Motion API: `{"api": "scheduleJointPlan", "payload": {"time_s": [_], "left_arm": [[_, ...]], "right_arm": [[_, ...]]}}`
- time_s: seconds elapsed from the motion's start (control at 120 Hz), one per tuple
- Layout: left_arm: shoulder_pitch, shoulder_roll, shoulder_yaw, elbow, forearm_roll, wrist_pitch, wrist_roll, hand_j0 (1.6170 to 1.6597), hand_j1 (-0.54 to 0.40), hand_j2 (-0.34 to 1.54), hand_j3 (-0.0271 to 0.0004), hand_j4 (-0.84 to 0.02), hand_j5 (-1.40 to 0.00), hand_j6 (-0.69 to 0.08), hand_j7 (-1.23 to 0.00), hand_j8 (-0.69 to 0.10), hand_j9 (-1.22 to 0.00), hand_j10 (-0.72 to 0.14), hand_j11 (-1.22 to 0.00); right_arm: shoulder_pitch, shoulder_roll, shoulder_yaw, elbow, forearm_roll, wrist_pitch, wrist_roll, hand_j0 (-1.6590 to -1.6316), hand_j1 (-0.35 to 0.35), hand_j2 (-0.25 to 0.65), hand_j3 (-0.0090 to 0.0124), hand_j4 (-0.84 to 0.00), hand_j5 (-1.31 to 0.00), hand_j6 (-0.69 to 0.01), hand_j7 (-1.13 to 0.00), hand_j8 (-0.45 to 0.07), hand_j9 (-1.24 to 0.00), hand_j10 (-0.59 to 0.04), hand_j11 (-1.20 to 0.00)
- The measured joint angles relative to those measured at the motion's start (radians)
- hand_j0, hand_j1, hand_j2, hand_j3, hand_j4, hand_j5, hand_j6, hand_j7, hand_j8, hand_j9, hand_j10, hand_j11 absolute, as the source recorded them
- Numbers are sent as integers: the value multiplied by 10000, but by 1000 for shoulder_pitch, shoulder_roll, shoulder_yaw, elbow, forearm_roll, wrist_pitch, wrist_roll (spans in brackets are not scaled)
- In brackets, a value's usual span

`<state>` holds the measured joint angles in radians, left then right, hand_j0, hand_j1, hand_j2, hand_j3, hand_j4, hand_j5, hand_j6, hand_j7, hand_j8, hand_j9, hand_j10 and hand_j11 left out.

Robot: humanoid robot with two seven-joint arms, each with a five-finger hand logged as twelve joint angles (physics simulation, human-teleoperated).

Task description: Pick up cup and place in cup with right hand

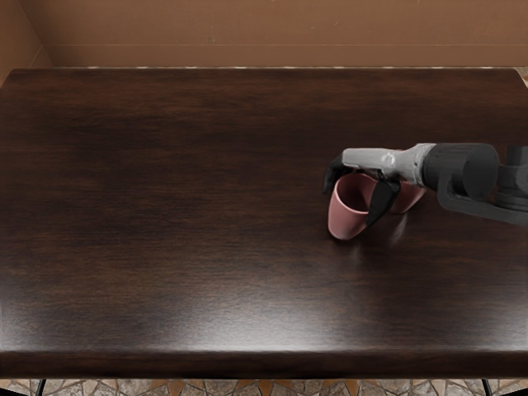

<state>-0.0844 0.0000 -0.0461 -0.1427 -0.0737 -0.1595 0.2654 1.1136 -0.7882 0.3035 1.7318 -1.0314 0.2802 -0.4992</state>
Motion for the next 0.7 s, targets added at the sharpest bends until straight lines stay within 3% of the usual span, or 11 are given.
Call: {"api": "scheduleJointPlan", "payload": {"time_s": [0.125, 0.167, 0.367, 0.4, 0.467, 0.483, 0.642, 0.675, 0.683, 0.692, 0.7], "left_arm": [[0, 0, 0, 0, 0, 0, 0, 16581, 3491, -1, 0, -3, 0, -3, 0, -2, 0, -1, 0], [0, 0, 0, 0, 0, 0, 0, 16581, 3491, -1, 0, -3, 0, -3, 0, -2, 0, -1, 0], [0, 0, 0, 0, 0, 0, 0, 16581, 3491, -2, 0, -3, 0, -3, 0, -2, 1, -1, 1], [0, 0, 0, 0, 0, 0, 0, 16581, 3491, -2, 1, -3, 1, -3, 1, -2, 1, -1, 1], [0, 0, 0, 0, 0, 0, 0, 16581, 3491, -2, 1, -3, 1, -3, 1, -2, 1, -1, 1], [0, 0, 0, 0, 0, 0, 0, 16581, 3491, -2, 1, -3, 1, -3, 1, -2, 1, -1, 1], [0, 0, 0, 0, 0, 0, 0, 16581, 3491, -2, 1, -3, 1, -3, 1, -2, 1, -1, 2], [0, 0, 0, 0, 0, 0, 0, 16581, 3491, -3, 1, -2, 1, -3, 1, -2, 1, -1, 2], [0, 0, 0, 0, 0, 0, 0, 16581, 3491, -3, 1, -2, 1, -3, 1, -2, 1, -1, 2], [0, 0, 0, 0, 0, 0, 0, 16581, 3491, -2, 1, -2, 1, -3, 1, -2, 1, -1, 2], [0, 0, 0, 0, 0, 0, 0, 16581, 3491, -2, 1, -2, 1, -3, 1, -2, 1, -1, 2]], "right_arm": [[54, -5, 1, -6, 71, 22, -11, -16552, 871, 216, 10, -4639, -7077, -3565, -6551, -2107, -6932, -2884, -6914], [71, -14, 1, -8, 96, 28, -16, -16548, 857, 172, -5, -4661, -7064, -3603, -6561, -2106, -6913, -2899, -6879], [158, -82, 2, -16, 200, 75, -23, -16547, 1001, 443, 4, -4665, -7107, -3559, -6587, -2050, -6915, -2866, -6842], [171, -95, 2, -18, 213, 82, -23, -16555, 1092, 967, 21, -4658, -7111, -3451, -6590, -2008, -6948, -2737, -6857], [199, -119, 2, -20, 242, 93, -23, -16559, 984, 735, 14, -4710, -7050, -3893, -6594, -2269, -6958, -3053, -6902], [206, -125, 2, -20, 247, 95, -24, -16557, 949, 717, 0, -4717, -7044, -3965, -6594, -2261, -6954, -3108, -6889], [249, -194, 2, -23, 293, 111, -23, -16549, 732, 707, 2, -4696, -7070, -4375, -6591, -2478, -6908, -3394, -6793], [253, -210, 2, -25, 302, 112, -21, -16550, 700, 759, 4, -4691, -7073, -4458, -6589, -2546, -6893, -3542, -6794], [254, -214, 2, -26, 304, 113, -21, -16552, 670, 729, 46, -4654, -7123, -3991, -6589, -2564, -6936, -3574, -6840], [255, -218, 2, -27, 306, 113, -20, -16552, 674, 736, 16, -4652, -7124, -3989, -6589, -2540, -6931, -3509, -6841], [255, -221, 2, -28, 308, 113, -20, -16552, 683, 725, 7, -4648, -7128, -3983, -6588, -2508, -6927, -3467, -6840]]}}
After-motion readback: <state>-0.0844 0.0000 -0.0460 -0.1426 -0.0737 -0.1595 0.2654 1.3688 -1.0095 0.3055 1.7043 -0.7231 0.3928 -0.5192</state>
